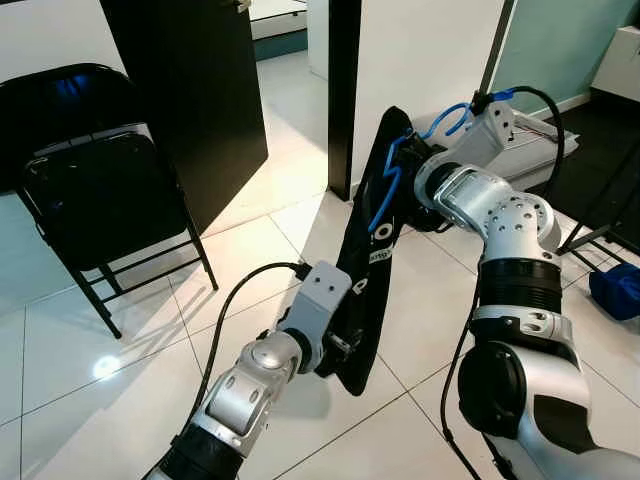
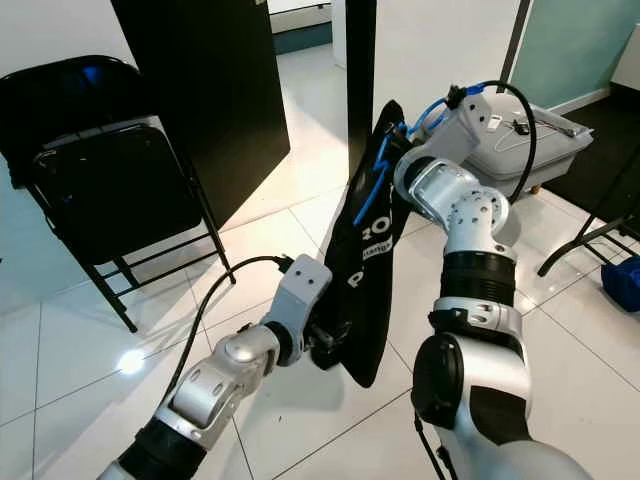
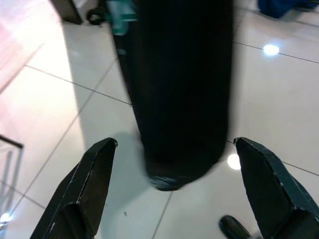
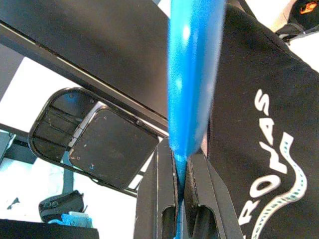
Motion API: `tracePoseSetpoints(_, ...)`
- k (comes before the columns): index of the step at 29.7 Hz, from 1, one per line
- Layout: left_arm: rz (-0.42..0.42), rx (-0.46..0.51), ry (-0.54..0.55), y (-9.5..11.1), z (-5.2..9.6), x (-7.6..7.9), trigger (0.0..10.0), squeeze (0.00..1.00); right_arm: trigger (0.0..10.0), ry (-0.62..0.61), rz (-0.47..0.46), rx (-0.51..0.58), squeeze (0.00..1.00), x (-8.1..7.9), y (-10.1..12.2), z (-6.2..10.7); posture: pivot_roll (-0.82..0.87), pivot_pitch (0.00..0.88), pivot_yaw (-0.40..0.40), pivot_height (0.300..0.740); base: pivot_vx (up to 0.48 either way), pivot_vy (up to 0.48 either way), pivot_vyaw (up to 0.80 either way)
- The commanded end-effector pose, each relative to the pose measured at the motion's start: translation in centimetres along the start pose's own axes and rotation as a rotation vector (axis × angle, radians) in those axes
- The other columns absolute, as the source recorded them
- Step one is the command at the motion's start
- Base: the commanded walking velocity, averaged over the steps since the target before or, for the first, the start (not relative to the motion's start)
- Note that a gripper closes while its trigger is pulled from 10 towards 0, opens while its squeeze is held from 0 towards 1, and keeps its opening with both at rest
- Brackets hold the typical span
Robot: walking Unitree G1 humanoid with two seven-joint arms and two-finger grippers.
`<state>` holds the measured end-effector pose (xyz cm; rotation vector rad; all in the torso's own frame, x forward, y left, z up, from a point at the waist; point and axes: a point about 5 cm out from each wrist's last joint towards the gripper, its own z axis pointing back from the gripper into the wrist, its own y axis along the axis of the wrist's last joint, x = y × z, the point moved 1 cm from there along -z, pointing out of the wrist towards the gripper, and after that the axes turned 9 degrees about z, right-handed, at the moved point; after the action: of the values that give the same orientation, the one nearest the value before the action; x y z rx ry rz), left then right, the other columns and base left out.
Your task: Hang hanger
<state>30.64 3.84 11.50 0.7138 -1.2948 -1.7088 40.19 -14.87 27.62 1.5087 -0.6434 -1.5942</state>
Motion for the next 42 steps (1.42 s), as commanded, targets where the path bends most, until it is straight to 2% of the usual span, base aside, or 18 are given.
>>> tracePoseSetpoints(1, -0.002, -0.032, 0.057, -0.5, 0.0, -0.9, 10.0, 0.0, 10.0, 0.046, 0.002, 0.025, 0.0, -1.3, 0.9, 0.3, -0.06, 0.065, 0.058, 0.74, 0.0, 0.0, 0.0)
tracePoseSetpoints(4, 0.018, -0.065, 0.132, -0.9, 0.5, -2.5, 10.0, 0.0, 10.0, 0.047, 0.001, 0.027, 0.0, -1.3, 1.0, 0.4, -0.06, 0.066, 0.059, 0.74, 0.0, 0.0, 0.0)
tracePoseSetpoints(9, 0.069, -0.05, 0.154, -1.1, 0.6, -3.2, 10.0, 0.0, 10.0, 0.049, -0.001, 0.028, 0.0, -1.3, 1.1, 0.4, -0.05, 0.065, 0.058, 0.74, 0.0, 0.0, 0.0)
tracePoseSetpoints(14, 0.124, 0.028, 0.068, 0.1, 0.2, -1.9, 10.0, 0.0, 10.0, 0.057, -0.002, 0.03, 0.0, -1.6, 1.2, 0.5, -0.05, 0.065, 0.058, 0.74, 0.0, 0.0, 0.0)
tracePoseSetpoints(16, 0.15, 0.076, -0.062, 1.0, -0.1, 0.0, 10.0, 0.0, 10.0, 0.061, -0.002, 0.031, 0.0, -1.6, 1.2, 0.5, -0.06, 0.059, 0.057, 0.74, 0.0, 0.0, 0.0)
tracePoseSetpoints(17, 0.161, 0.075, -0.109, 1.0, -0.4, 0.8, 10.0, 0.0, 10.0, 0.062, -0.001, 0.032, 0.0, -1.7, 1.3, 0.5, -0.06, 0.059, 0.057, 0.74, 0.0, 0.0, 0.0)
tracePoseSetpoints(18, 0.161, 0.075, -0.109, 1.0, -0.4, 0.8, 10.0, 0.0, 10.0, 0.062, -0.001, 0.032, 0.0, -1.7, 1.3, 0.5, -0.06, 0.059, 0.057, 0.74, 0.0, 0.0, 0.0)
tracePoseSetpoints(20, 0.163, 0.066, -0.165, 0.9, -0.7, 1.9, 10.0, 0.0, 10.0, 0.065, 0.0, 0.034, 0.0, -1.8, 1.3, 0.5, -0.07, 0.054, 0.061, 0.74, 0.0, 0.0, 0.0)
tracePoseSetpoints(24, 0.162, 0.051, -0.192, 0.8, -0.9, 2.5, 10.0, 0.0, 10.0, 0.065, 0.001, 0.036, 0.0, -1.8, 1.4, 0.6, -0.07, 0.051, 0.061, 0.74, 0.0, 0.0, 0.0)
tracePoseSetpoints(25, 0.154, 0.045, -0.199, 0.7, -1.0, 2.7, 5.6, 0.0, 10.0, 0.063, 0.003, 0.039, 0.0, -1.7, 1.5, 0.6, -0.08, 0.049, 0.063, 0.74, 0.0, 0.0, 0.0)
tracePoseSetpoints(26, 0.154, 0.045, -0.199, 0.7, -1.0, 2.7, 5.6, 0.0, 10.0, 0.063, 0.003, 0.039, 0.0, -1.7, 1.5, 0.6, -0.08, 0.049, 0.063, 0.74, 0.0, 0.0, 0.0)
tracePoseSetpoints(27, 0.154, 0.039, -0.167, 0.6, -1.1, 2.2, 0.0, 0.0, 10.0, 0.062, 0.004, 0.041, 0.0, -1.7, 1.6, 0.6, -0.08, 0.047, 0.062, 0.74, 0.0, 0.0, 0.0)
tracePoseSetpoints(31, 0.133, 0.04, -0.153, 0.6, -1.1, 1.8, 0.0, 0.0, 10.0, 0.063, 0.003, 0.043, 0.0, -1.7, 1.6, 0.7, -0.08, 0.047, 0.063, 0.74, 0.0, 0.0, 0.0)
tracePoseSetpoints(35, 0.1, 0.07, -0.084, 1.2, -0.9, -0.1, 0.0, 0.0, 10.0, 0.072, 0.003, 0.047, 0.0, -1.9, 1.7, 0.7, -0.07, 0.045, 0.065, 0.74, 0.0, 0.0, 0.0)
tracePoseSetpoints(38, 0.098, 0.076, -0.073, 1.3, -0.8, -0.4, 0.0, 0.0, 10.0, 0.074, 0.004, 0.047, 0.0, -1.9, 1.7, 0.7, -0.07, 0.045, 0.065, 0.74, 0.0, 0.0, 0.0)
tracePoseSetpoints(39, 0.094, 0.088, -0.056, 1.7, -0.8, -1.0, 0.0, 0.0, 10.0, 0.078, 0.006, 0.045, 0.0, -2.0, 1.7, 0.8, -0.07, 0.049, 0.068, 0.74, 0.0, 0.0, 0.0)
tracePoseSetpoints(42, 0.059, 0.117, -0.018, 2.5, -0.4, -2.3, 0.0, 0.0, 10.0, 0.088, 0.043, 0.026, 0.0, -2.0, 1.2, 0.9, -0.07, 0.05, 0.068, 0.74, 0.0, 0.0, 0.0)
